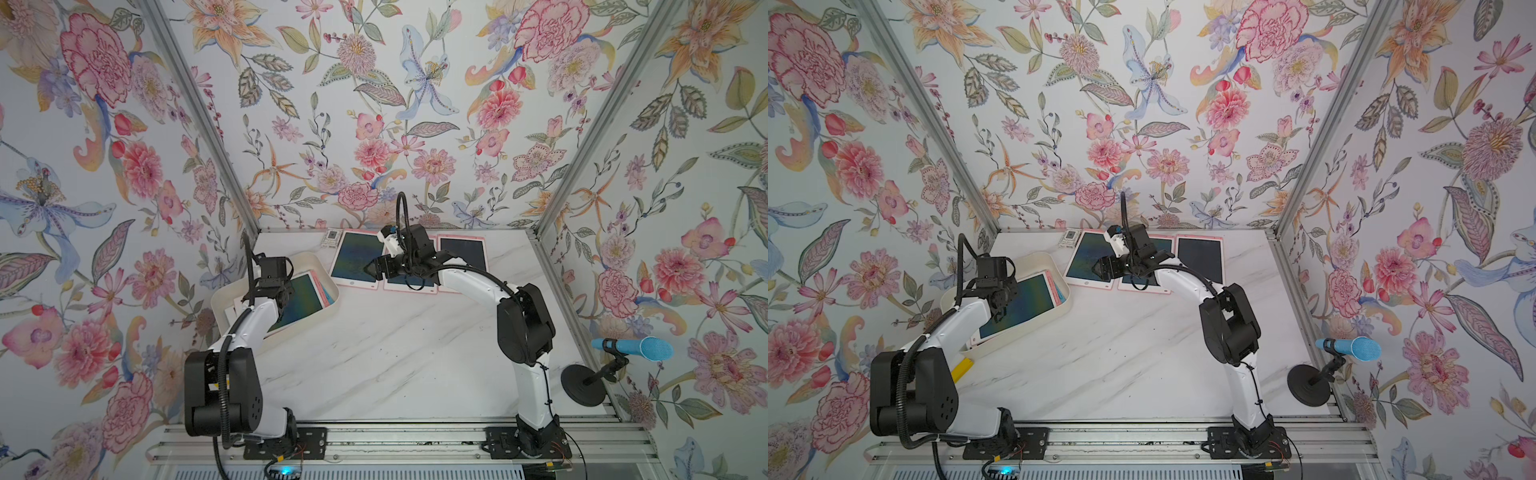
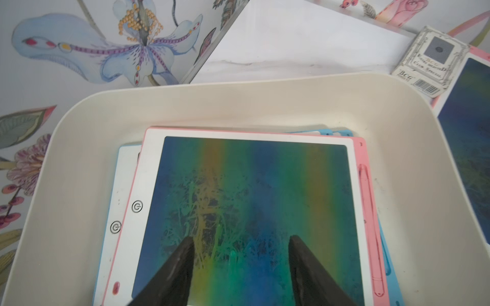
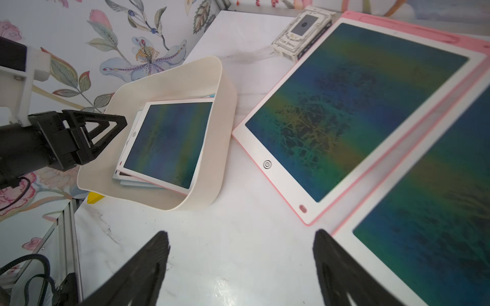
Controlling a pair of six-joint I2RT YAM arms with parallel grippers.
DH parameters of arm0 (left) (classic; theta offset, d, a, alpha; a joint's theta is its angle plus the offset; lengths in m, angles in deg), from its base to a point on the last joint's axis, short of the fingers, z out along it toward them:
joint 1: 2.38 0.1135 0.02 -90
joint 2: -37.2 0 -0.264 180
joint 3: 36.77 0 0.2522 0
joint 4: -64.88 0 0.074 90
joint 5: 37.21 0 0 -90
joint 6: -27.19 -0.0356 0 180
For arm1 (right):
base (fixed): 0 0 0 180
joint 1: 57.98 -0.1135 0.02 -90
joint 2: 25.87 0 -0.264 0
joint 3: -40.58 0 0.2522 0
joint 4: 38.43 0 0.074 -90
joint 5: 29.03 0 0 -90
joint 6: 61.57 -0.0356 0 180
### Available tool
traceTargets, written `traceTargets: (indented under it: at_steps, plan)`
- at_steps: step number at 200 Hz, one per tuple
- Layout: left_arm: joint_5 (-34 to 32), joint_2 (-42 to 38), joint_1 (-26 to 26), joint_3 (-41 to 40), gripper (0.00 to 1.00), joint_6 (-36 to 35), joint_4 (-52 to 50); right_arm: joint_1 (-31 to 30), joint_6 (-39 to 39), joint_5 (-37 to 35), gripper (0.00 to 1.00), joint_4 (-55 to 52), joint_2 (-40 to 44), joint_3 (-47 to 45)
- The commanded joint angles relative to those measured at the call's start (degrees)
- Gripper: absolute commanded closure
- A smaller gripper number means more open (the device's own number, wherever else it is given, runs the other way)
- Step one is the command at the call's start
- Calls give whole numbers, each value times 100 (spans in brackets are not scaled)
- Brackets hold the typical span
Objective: Take out the writing tablet from the storage box
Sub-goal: Pick up the writing tablet from the storage box.
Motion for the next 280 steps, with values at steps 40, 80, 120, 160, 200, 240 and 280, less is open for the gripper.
traceTargets:
  at_steps: [40, 80, 120, 160, 200, 240, 280]
  plan:
    - [249, -53, 599, -505, 41, 254, 236, -767, 397, 105, 18, -1063, -1178, 1744]
    - [1077, -77, 537, -871, 44, 313, 644, -959, 463, 151, 20, -1375, -1604, 2528]
    - [1563, -285, 426, -1312, 44, 334, 674, -1074, 484, 152, 21, -1539, -1925, 3099]
    - [1611, -314, 418, -1653, 44, 383, 678, -1171, 435, 135, 21, -1736, -2398, 3817]
    - [1305, -546, 418, -1802, 44, 447, 506, -1248, 440, 187, 21, -1758, -2616, 4028]
    - [879, -748, 608, -1564, 41, 489, 394, -1263, 426, 315, 21, -1759, -2814, 4240]
    - [619, -300, 945, -609, 38, 472, 350, -1285, 386, 389, 20, -1758, -3095, 4508]
